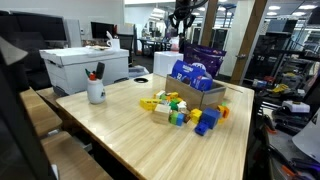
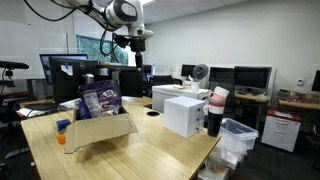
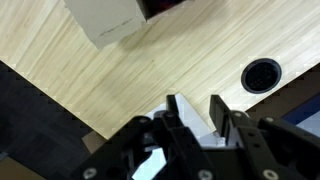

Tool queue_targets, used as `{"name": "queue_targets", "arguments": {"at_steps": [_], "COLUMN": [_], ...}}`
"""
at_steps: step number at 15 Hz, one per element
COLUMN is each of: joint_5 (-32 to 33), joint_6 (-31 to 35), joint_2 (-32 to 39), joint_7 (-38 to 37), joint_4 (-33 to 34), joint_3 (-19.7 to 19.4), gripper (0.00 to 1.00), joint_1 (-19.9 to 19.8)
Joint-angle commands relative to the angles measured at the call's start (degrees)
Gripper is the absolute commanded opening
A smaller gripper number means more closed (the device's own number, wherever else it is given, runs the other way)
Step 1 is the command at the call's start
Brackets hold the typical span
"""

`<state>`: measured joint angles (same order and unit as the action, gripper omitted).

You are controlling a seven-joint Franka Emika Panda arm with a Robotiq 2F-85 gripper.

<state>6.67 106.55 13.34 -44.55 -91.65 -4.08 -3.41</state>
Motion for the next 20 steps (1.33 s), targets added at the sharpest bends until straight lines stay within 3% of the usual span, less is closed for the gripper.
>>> {"name": "queue_targets", "arguments": {"at_steps": [1,7,20], "joint_5": [-4.4,-5.0,-6.1], "joint_6": [-3.1,-4.9,-2.3], "joint_2": [-1.5,-4.2,-11.2], "joint_7": [9.1,15.9,13.0], "joint_4": [-0.6,-4.0,-15.0], "joint_3": [0.1,0.1,3.1], "gripper": [0.69,1.00,1.00], "joint_1": [-0.3,0.8,5.0]}}
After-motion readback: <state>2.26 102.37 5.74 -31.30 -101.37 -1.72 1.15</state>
